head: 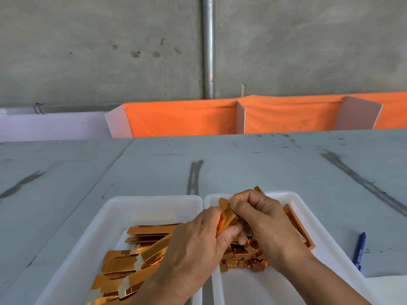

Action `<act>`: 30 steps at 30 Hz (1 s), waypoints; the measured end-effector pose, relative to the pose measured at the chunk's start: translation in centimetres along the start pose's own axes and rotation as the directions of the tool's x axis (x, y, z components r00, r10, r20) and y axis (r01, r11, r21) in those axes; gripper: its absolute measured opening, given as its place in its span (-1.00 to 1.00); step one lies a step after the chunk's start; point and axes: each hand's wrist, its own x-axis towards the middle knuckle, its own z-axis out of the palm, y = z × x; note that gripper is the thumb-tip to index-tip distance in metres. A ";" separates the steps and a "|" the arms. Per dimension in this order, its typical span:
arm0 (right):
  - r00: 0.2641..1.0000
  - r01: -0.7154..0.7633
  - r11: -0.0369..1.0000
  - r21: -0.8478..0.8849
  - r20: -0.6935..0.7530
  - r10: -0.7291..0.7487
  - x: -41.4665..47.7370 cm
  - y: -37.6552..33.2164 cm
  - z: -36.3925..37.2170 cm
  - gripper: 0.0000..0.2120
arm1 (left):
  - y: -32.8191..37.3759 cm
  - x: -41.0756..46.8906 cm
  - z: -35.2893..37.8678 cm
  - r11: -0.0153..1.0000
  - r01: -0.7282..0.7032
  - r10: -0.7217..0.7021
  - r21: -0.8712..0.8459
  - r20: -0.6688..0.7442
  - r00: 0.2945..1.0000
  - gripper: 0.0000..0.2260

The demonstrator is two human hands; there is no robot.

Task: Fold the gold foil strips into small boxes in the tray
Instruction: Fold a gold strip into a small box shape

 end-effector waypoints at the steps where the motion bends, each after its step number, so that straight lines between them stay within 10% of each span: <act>1: 1.000 -0.002 1.000 0.001 -0.002 0.002 0.0 0.0 0.0 -0.66 | 0.0 0.0 0.0 1.000 0.002 -0.002 -0.003 0.000 1.000 -0.49; 30: 0.999 -0.027 0.999 0.037 0.043 0.026 0.1 -0.1 -0.7 -0.93 | 0.0 0.0 -0.9 0.994 0.030 -0.026 0.107 -0.035 0.999 -0.60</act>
